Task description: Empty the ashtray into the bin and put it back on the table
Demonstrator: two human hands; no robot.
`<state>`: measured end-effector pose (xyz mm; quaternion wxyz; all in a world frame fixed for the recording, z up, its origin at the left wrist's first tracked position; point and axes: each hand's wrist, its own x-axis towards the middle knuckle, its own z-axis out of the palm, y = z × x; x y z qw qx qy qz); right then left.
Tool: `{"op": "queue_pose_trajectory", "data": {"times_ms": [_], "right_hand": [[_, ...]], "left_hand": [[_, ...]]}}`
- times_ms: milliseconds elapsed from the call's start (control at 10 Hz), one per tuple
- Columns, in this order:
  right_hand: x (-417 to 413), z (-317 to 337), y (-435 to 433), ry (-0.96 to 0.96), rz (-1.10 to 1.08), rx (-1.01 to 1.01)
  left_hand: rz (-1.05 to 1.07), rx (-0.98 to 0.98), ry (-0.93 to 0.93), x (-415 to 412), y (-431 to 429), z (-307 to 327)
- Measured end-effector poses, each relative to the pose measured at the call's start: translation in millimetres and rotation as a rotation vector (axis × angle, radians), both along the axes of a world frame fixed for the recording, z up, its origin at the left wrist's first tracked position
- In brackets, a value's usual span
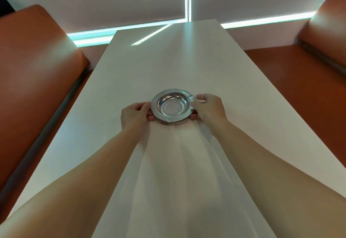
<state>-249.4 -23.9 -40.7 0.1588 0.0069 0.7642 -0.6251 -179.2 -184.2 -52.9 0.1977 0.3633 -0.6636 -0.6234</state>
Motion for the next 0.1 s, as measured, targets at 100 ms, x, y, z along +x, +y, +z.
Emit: {"op": "queue_pose_trajectory", "data": {"times_ms": [100], "right_hand": [[6.9,-3.2,11.0,0.004,-0.02,-0.021]], "left_hand": [[0.034,0.006,0.005,13.3,2.8,1.4]]}}
